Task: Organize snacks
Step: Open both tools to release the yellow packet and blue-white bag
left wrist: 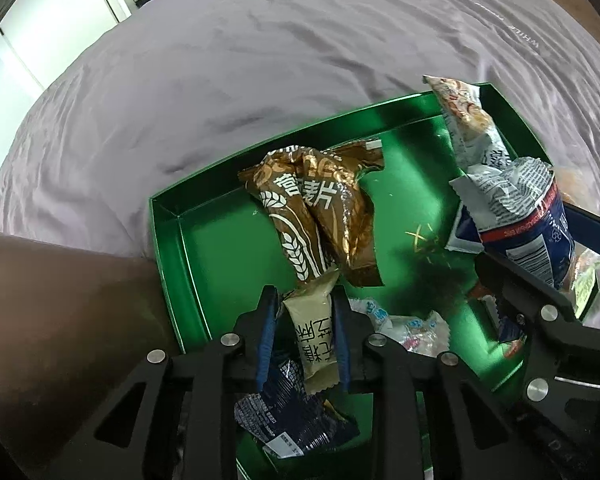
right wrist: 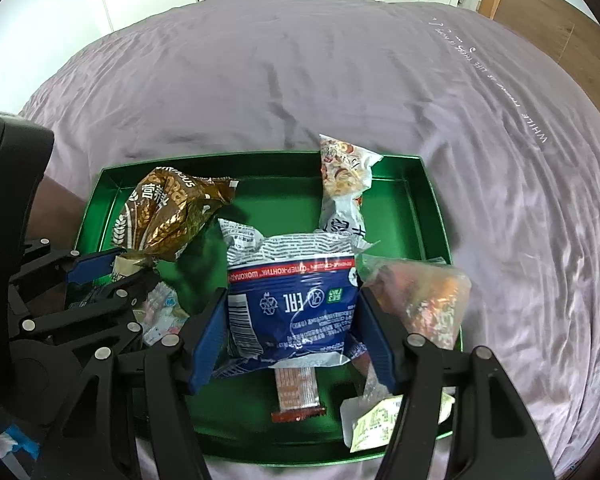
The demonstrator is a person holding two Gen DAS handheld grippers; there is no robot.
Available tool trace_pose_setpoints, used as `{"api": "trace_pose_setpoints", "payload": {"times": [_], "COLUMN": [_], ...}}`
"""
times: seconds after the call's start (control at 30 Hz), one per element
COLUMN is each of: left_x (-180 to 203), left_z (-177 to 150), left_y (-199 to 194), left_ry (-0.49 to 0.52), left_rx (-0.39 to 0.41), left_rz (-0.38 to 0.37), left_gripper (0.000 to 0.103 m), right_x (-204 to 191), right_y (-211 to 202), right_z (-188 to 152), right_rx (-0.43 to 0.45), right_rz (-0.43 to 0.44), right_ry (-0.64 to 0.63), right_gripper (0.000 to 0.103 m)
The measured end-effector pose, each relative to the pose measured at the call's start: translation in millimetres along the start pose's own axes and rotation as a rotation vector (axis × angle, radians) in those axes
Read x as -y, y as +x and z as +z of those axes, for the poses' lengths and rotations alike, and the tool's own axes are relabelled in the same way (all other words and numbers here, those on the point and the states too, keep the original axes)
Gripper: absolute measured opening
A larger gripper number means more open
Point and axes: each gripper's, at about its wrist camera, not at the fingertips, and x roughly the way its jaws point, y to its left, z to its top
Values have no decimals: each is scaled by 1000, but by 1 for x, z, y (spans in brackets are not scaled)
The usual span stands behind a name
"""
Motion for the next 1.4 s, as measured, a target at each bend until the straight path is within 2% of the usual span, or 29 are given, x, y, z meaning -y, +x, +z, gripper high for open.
{"api": "trace_pose_setpoints", "payload": {"times": [0.2,0.5,0.63,1.1,1.13,1.23,1.4], "left_x": [-4,-4,4,17,18,23,26], "left_z": [-4,-15,-19,-24,-25,-29,-37], "left_y": [4,3,-10,-34,-36,-45,-56], "left_ry": [-28,-31,-2,34,39,64,77], "left_rx": [22,51,81,152,158,192,234], "left_rz": [26,34,58,62,59,68,60], "left_gripper": [39,44,47,54,54,54,54], "right_x": [-4,-12,-15,-19,-18,-14,-16], "right_y": [-3,-15,-23,-66,-70,-81,-97], "right_z": [-2,-6,-7,-4,-5,-11,-23], "right_rx": [27,56,69,169,175,181,172], "right_rz": [-22,-72,-82,-148,-158,-179,-238], "right_ry": [-5,-26,-47,-102,-99,-79,-87], "right_gripper": [66,67,67,71,72,87,87]}}
